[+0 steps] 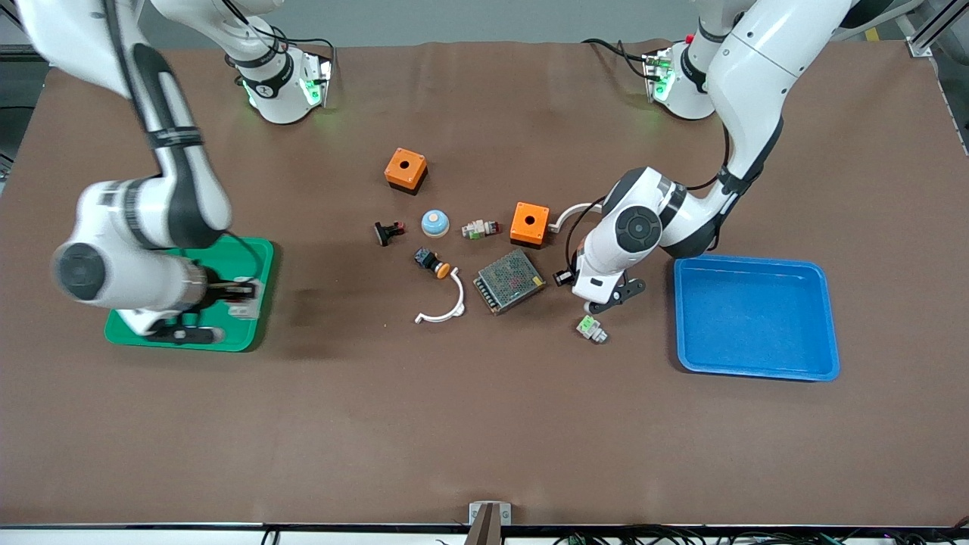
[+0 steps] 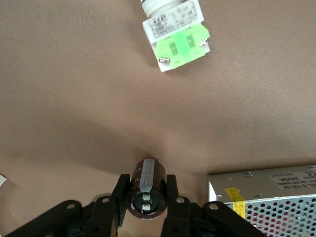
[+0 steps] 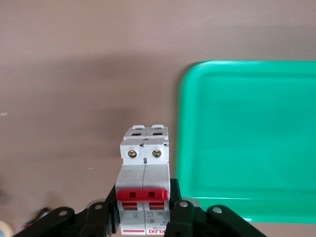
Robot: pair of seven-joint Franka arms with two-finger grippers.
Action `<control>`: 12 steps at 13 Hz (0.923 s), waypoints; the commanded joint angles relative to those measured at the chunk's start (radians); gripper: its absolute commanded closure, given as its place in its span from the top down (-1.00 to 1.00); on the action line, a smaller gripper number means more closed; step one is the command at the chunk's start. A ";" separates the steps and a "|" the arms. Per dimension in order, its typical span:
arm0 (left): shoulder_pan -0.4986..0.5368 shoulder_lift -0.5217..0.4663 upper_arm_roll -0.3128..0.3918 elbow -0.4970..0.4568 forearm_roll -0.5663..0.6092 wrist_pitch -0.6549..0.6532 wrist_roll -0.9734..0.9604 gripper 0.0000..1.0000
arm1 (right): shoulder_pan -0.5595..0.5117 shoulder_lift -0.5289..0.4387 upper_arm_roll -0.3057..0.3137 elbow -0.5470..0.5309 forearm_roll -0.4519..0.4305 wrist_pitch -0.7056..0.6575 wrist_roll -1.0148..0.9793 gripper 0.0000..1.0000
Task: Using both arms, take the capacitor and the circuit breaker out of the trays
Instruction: 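Set the capacitor beside the power supply while the right gripper lifts the breaker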
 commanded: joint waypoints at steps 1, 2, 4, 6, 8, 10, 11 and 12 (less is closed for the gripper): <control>-0.009 0.006 0.004 0.013 0.028 0.005 -0.027 0.03 | 0.103 -0.004 -0.012 -0.005 0.068 0.027 0.071 -0.77; -0.008 0.001 0.004 0.025 0.028 -0.001 -0.025 0.79 | 0.129 0.002 -0.012 -0.005 0.074 0.054 0.076 -0.77; -0.008 -0.005 0.004 0.061 0.030 -0.004 -0.018 1.00 | 0.182 0.025 -0.012 -0.005 0.088 0.108 0.156 -0.78; -0.001 -0.042 0.005 0.086 0.030 -0.007 -0.018 1.00 | 0.242 0.053 -0.012 -0.005 0.094 0.160 0.222 -0.78; 0.018 -0.073 0.007 0.162 0.030 -0.104 -0.016 1.00 | 0.276 0.085 -0.012 -0.005 0.108 0.214 0.262 -0.79; 0.047 -0.073 0.008 0.297 0.030 -0.299 0.033 1.00 | 0.302 0.117 -0.012 -0.003 0.111 0.254 0.300 -0.81; 0.077 -0.073 0.008 0.348 0.031 -0.368 0.086 1.00 | 0.318 0.128 -0.012 -0.003 0.124 0.272 0.314 -0.81; 0.097 -0.076 0.008 0.380 0.031 -0.410 0.158 1.00 | 0.328 0.137 -0.012 -0.003 0.132 0.286 0.314 -0.81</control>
